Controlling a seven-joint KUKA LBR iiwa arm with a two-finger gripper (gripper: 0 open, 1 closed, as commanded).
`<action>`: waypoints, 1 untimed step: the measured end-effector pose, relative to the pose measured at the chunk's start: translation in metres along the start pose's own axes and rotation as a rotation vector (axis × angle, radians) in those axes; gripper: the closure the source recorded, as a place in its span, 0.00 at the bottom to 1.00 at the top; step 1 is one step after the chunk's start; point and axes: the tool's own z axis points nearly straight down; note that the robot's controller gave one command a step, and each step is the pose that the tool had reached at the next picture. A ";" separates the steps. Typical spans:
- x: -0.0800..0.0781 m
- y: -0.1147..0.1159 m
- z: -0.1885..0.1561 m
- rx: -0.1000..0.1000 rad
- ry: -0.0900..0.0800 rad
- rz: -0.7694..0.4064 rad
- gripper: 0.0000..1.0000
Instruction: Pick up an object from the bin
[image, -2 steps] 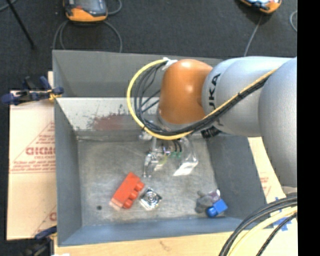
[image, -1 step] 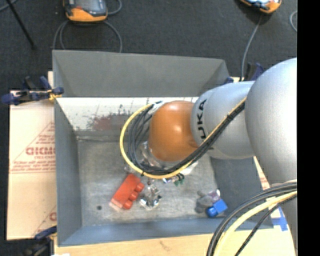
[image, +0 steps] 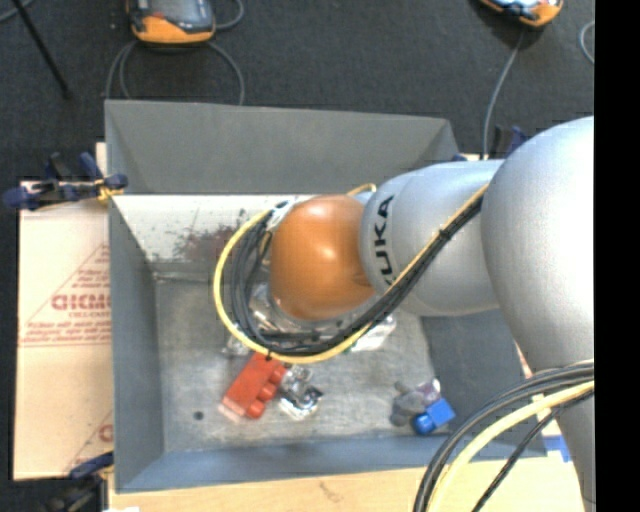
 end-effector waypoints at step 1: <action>-0.005 0.000 -0.002 0.004 -0.021 0.003 1.00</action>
Offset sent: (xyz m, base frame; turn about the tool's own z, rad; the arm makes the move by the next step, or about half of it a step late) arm 0.0000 0.0000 0.0000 0.0000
